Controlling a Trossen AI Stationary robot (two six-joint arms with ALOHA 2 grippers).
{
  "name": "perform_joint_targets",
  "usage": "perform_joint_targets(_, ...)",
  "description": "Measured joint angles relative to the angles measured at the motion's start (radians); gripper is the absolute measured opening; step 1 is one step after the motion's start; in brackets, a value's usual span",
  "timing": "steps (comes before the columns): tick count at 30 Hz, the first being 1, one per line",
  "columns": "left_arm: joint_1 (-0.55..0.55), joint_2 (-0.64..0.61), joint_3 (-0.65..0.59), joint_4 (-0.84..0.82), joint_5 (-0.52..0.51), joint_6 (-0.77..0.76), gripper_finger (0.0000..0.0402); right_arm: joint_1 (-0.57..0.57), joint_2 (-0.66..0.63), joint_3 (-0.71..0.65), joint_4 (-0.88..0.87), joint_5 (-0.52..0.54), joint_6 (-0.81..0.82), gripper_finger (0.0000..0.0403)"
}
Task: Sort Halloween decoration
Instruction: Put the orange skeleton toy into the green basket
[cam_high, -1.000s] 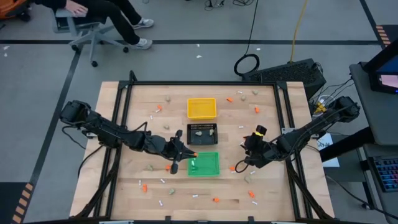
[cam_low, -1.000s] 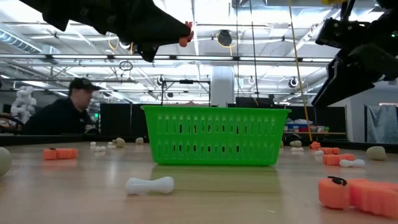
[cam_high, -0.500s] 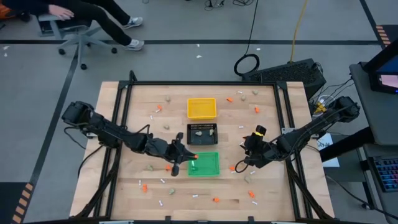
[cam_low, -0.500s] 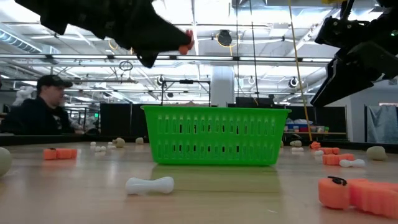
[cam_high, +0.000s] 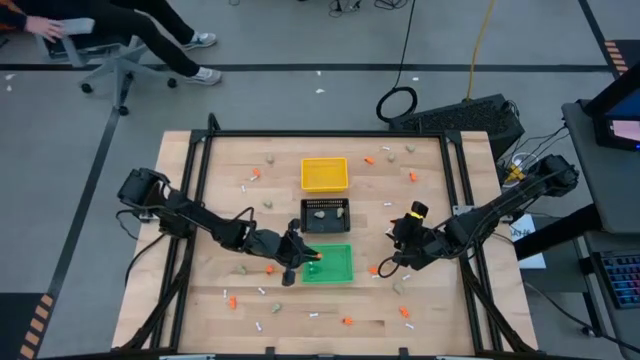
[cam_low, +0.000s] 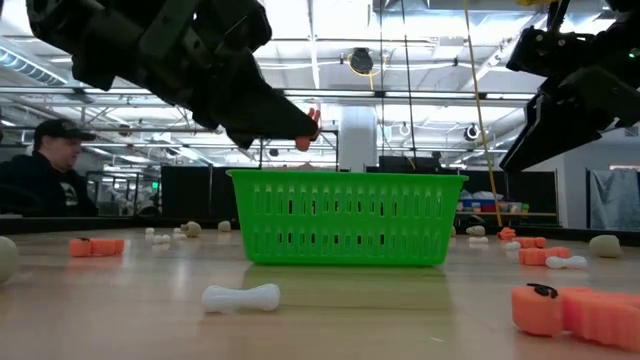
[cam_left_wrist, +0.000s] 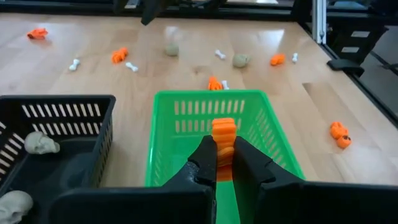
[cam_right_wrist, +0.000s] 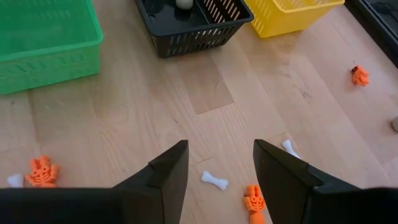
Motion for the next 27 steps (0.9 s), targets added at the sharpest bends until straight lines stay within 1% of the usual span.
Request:
perform_joint_targets(8, 0.000, 0.000, 0.000, -0.027, 0.002, 0.000, 0.0065, 0.000, 0.000, 0.000, 0.001, 0.000, 0.000, 0.0169)
perform_joint_targets(13, 0.000, 0.000, 0.000, -0.038, 0.013, -0.048, 0.0072, 0.000, 0.000, 0.000, 0.001, -0.001, 0.001, 0.0169)
perform_joint_targets(17, 0.000, 0.000, 0.000, -0.051, 0.021, -0.052, 0.0073, 0.000, 0.001, 0.000, 0.001, -0.002, 0.005, 0.0169)
perform_joint_targets(20, 0.000, -0.014, 0.000, -0.049, 0.021, -0.051, 0.0073, 0.000, 0.001, 0.000, -0.021, -0.002, 0.078, 0.0169)
perform_joint_targets(22, 0.000, -0.026, 0.001, -0.048, 0.021, -0.051, 0.0073, -0.003, 0.001, 0.000, -0.059, -0.003, 0.155, 0.0169)
perform_joint_targets(24, 0.000, -0.039, 0.001, -0.049, 0.021, -0.051, 0.0073, -0.013, 0.000, 0.000, -0.113, -0.006, 0.197, 0.0169)
perform_joint_targets(25, 0.000, -0.047, 0.001, -0.048, 0.021, -0.050, 0.0073, -0.023, 0.001, 0.000, -0.143, -0.016, 0.211, 0.0169)
perform_joint_targets(27, 0.000, -0.060, 0.001, -0.048, 0.023, -0.050, 0.0073, -0.054, 0.001, 0.000, -0.199, -0.086, 0.226, 0.0169)
